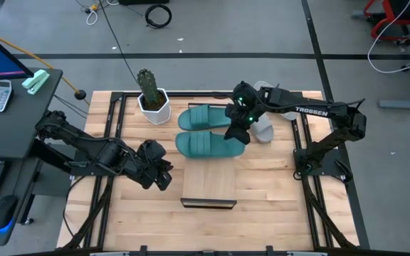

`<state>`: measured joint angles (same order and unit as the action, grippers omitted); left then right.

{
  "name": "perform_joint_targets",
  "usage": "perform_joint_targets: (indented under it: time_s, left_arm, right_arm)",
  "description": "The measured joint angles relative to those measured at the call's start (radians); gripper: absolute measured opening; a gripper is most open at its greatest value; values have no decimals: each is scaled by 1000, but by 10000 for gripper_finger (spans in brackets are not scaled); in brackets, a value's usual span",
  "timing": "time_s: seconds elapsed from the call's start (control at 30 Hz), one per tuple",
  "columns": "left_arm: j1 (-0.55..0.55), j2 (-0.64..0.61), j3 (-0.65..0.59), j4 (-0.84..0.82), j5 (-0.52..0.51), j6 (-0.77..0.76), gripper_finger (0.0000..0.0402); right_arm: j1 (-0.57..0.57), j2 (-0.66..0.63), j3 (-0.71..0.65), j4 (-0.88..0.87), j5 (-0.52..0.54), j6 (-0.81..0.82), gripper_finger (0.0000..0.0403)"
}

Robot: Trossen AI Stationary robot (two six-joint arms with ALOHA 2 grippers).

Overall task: Pick and place slides into the shelf
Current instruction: Put the green slide on the shelf

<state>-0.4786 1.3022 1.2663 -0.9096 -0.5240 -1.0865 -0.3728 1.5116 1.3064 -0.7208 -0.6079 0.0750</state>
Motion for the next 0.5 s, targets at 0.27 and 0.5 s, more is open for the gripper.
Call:
perform_joint_targets:
  time_s: [0.27, 0.5]
  left_arm:
    - [0, 0, 0, 0, -7, -2, 86]
    - [0, 0, 0, 1, -7, -3, 79]
  right_arm:
    - [-13, 41, 0, 27, 1, 2, 27]
    - [-19, 83, 0, 39, 0, -1, 30]
